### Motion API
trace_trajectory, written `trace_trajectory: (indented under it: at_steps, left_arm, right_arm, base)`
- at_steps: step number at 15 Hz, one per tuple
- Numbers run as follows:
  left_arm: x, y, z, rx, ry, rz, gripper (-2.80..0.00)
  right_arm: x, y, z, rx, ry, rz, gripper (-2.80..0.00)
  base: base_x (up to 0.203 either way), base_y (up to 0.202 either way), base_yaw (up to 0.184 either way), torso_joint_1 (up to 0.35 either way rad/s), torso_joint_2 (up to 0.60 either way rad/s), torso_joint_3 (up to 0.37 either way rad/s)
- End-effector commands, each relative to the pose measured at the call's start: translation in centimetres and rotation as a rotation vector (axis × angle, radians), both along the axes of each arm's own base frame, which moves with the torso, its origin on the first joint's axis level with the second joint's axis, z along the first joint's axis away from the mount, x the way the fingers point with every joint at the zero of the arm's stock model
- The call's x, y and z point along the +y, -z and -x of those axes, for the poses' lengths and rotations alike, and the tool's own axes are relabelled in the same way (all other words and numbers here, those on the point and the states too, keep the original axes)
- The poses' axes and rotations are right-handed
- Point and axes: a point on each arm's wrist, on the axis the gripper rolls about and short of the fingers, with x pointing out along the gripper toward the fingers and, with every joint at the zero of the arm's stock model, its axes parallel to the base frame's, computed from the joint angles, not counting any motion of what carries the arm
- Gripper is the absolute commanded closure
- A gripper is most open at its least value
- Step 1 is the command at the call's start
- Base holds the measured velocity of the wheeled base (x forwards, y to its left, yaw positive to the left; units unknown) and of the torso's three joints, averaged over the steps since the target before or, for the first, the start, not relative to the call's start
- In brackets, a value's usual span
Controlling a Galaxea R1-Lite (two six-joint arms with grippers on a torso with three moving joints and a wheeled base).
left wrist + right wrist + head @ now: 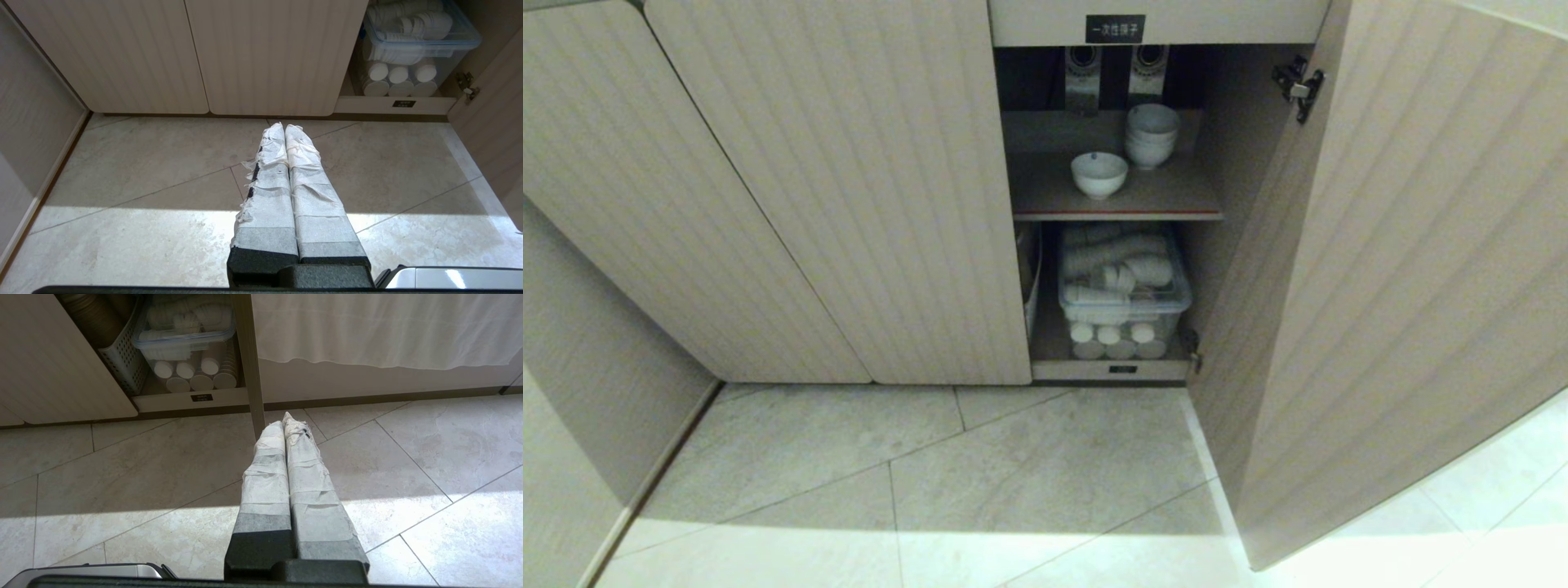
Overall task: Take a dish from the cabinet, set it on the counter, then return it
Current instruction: Take the bowl from the cabinet
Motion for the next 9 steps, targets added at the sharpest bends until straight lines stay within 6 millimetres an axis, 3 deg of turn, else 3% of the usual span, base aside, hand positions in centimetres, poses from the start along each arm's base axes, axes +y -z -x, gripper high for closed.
trace_trajectory:
  at_steps: [1,9]
  left_arm:
    - [0.0,-0.01,0.0,-0.001,0.0,0.0,0.0]
    - [0.0,0.01,0.0,0.0,0.0,0.0,0.0]
  right_arm:
    - [0.0,0.0,0.0,0.0,0.0,0.0,0.0]
    - [0.0,0.0,0.0,0.0,0.0,0.0,0.0]
  base:
    - [0.0,0.0,0.0,0.0,0.0,0.0]
    - [0.0,0.0,0.0,0.0,0.0,0.0]
